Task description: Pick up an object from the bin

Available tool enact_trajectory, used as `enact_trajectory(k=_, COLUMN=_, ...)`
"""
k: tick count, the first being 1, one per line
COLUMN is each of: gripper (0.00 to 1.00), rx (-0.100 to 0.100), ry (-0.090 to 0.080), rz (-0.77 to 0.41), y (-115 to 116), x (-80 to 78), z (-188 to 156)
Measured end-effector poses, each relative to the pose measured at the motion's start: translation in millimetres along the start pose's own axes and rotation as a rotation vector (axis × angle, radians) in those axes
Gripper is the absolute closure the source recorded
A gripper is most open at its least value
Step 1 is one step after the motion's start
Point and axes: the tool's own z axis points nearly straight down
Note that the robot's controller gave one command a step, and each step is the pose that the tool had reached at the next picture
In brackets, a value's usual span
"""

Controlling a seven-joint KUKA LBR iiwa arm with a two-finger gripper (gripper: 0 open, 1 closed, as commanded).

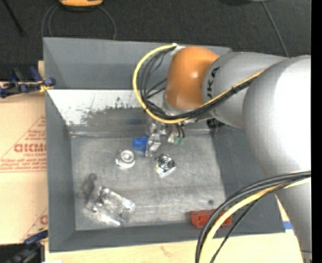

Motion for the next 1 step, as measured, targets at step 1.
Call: enact_trajectory(k=1, gripper=1.0, rx=0.001, ry=0.004, rz=-0.001, y=-0.6, x=-2.2, z=-15.3)
